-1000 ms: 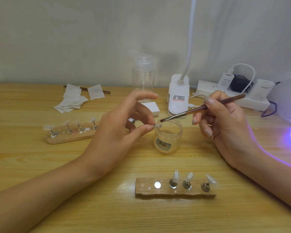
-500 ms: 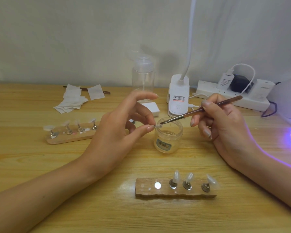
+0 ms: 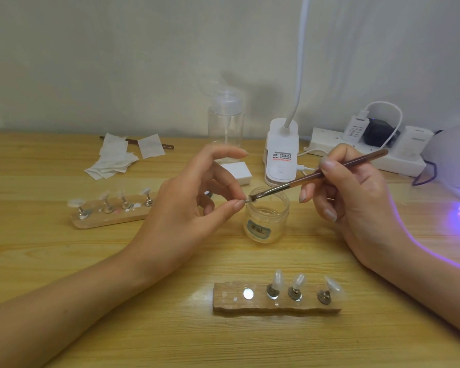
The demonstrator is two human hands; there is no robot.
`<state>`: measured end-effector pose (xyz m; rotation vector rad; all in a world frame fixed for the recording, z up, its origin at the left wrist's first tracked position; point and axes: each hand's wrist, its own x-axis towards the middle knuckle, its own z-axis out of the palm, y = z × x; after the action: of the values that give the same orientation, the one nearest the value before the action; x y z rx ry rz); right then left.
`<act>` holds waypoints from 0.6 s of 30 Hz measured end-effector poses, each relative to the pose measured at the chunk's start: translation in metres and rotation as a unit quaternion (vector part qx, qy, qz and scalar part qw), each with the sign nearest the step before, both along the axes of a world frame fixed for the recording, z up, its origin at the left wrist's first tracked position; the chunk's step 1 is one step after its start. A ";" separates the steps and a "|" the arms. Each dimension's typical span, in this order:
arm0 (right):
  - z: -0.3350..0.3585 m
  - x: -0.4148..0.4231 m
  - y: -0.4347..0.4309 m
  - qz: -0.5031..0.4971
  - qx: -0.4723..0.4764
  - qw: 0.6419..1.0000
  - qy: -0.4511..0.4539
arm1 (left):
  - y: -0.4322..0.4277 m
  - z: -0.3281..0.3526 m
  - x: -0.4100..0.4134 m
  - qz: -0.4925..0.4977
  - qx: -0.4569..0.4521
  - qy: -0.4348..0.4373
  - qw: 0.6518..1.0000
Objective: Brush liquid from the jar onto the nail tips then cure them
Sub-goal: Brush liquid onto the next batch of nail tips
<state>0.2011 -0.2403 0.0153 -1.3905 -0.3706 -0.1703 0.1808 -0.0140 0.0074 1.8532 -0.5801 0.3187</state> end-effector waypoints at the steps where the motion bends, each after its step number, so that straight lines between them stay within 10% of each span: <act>1: 0.000 0.000 0.000 -0.010 0.001 1.000 0.007 | 0.000 -0.001 0.000 0.000 -0.001 0.000 1.000; 18: 0.002 -0.002 0.000 -0.007 0.001 1.000 -0.010 | 0.001 -0.002 0.001 -0.004 0.008 -0.002 1.000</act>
<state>0.1990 -0.2400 0.0171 -1.3896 -0.3771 -0.1969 0.1816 -0.0130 0.0058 1.8652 -0.5929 0.3129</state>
